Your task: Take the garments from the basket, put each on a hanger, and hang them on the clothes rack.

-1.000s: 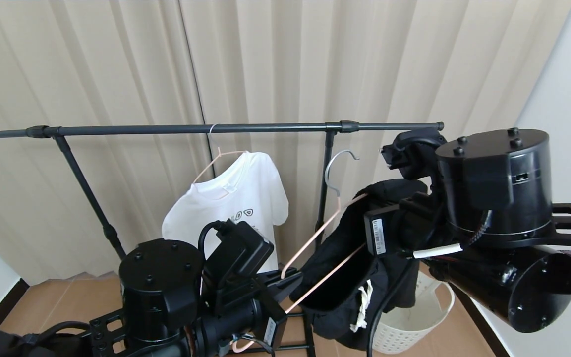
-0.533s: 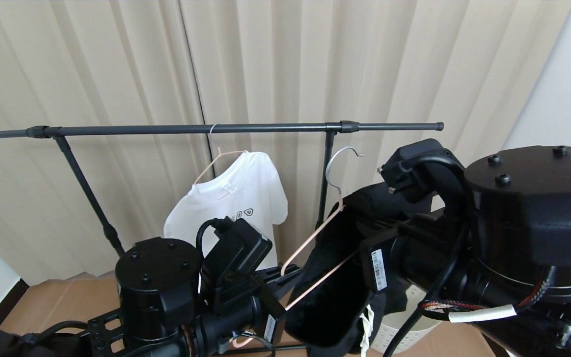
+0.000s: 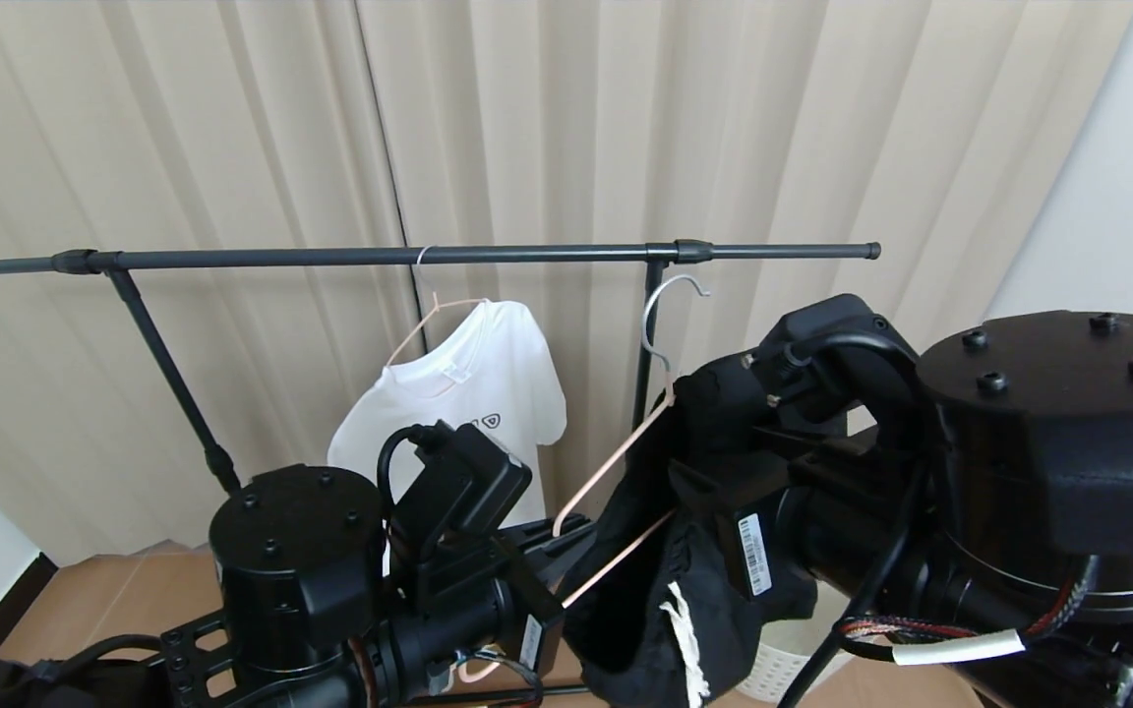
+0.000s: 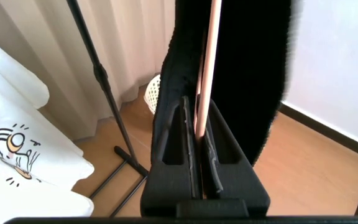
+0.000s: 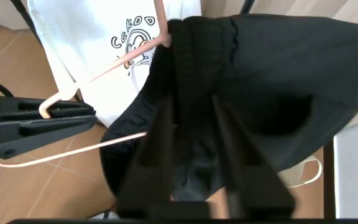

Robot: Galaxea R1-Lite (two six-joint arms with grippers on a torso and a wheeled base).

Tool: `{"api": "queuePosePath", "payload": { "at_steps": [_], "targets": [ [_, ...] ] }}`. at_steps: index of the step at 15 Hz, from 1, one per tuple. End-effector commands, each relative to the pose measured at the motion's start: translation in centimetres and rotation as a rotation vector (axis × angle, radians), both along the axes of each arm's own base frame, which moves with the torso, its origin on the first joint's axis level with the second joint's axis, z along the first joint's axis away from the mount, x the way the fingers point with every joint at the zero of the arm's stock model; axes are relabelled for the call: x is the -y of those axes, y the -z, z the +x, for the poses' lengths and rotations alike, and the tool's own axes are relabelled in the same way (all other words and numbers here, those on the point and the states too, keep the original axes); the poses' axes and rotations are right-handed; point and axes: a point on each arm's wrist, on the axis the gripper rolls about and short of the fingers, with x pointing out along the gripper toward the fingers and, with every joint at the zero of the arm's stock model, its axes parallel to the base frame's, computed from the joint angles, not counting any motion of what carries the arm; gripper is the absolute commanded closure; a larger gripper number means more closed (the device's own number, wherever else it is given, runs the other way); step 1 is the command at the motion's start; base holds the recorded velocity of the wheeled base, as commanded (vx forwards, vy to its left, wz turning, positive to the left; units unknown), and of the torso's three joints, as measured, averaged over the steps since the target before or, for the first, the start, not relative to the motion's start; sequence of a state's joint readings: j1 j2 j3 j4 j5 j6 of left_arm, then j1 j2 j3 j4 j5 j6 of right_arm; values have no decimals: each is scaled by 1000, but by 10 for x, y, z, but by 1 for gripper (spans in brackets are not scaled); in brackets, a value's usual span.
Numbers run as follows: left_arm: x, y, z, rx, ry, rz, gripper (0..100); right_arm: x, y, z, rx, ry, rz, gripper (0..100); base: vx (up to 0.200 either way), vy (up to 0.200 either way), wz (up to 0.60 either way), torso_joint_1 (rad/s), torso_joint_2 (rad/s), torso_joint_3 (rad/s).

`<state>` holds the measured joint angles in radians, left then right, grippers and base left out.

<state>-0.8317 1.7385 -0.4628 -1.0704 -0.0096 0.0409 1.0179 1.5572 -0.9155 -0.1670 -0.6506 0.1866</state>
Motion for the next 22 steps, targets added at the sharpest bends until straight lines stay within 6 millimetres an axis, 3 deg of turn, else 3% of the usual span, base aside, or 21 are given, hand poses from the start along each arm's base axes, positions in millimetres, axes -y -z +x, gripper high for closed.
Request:
{"api": "queuePosePath", "payload": {
  "at_steps": [1, 7, 10, 13, 17, 19, 22],
  "targets": [
    [-4, -3, -2, 6, -4, -6, 100, 6, -2, -2, 9, -7, -8, 0, 0, 0, 0, 0, 0, 0],
    [-20, 8, -11, -28, -9, 35, 100, 70, -23, -35, 70, -285, -10, 0, 0, 0, 0, 0, 0, 0],
    [-29, 14, -16, -23, -18, 29, 100, 86, -28, -36, 96, -394, -30, 0, 0, 0, 0, 0, 0, 0],
    [-44, 22, -27, -42, 41, 50, 100, 96, -36, -23, 79, -463, -144, 0, 0, 0, 0, 0, 0, 0],
    [-62, 34, -42, -56, 97, 119, 100, 115, -48, 14, 10, -669, -283, 0, 0, 0, 0, 0, 0, 0],
    [-66, 34, -48, -59, 141, 116, 100, 111, -47, 41, 4, -759, -375, 0, 0, 0, 0, 0, 0, 0],
    [-70, 31, -52, -47, 150, 106, 100, 98, -44, 63, -38, -954, -486, 0, 0, 0, 0, 0, 0, 0]
  ]
}}
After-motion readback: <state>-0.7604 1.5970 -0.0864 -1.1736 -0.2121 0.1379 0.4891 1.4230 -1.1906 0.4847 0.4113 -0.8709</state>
